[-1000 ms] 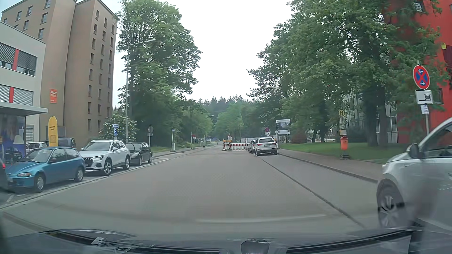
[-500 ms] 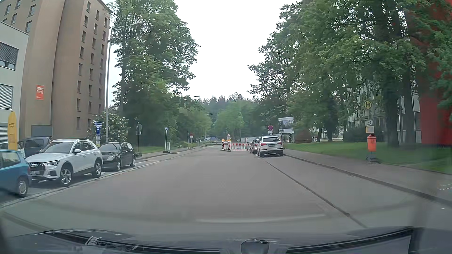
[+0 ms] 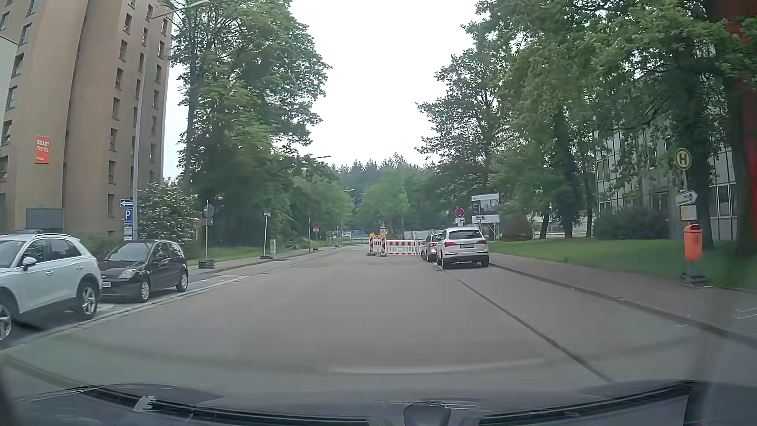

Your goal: Follow the waypoints while adhering to traffic rules and regulations

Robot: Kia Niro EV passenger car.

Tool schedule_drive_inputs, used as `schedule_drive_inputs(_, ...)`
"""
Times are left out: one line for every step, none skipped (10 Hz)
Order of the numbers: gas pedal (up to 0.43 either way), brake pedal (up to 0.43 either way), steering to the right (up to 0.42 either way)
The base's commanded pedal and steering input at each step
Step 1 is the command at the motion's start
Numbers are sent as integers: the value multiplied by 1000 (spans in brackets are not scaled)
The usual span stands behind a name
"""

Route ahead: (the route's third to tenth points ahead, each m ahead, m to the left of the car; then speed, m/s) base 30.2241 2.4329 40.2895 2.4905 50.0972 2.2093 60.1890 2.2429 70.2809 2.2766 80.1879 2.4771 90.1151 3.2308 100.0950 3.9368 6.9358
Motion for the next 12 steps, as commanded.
schedule_drive_inputs(20, 0, -5)
schedule_drive_inputs(28, 0, -7)
schedule_drive_inputs(28, 0, -10)
schedule_drive_inputs(28, 0, -11)
schedule_drive_inputs(39, 0, -14)
schedule_drive_inputs(39, 0, -18)
schedule_drive_inputs(47, 0, -24)
schedule_drive_inputs(47, 0, -29)
schedule_drive_inputs(47, 0, -34)
schedule_drive_inputs(59, 0, -37)
schedule_drive_inputs(59, 0, -41)
schedule_drive_inputs(59, 0, -45)
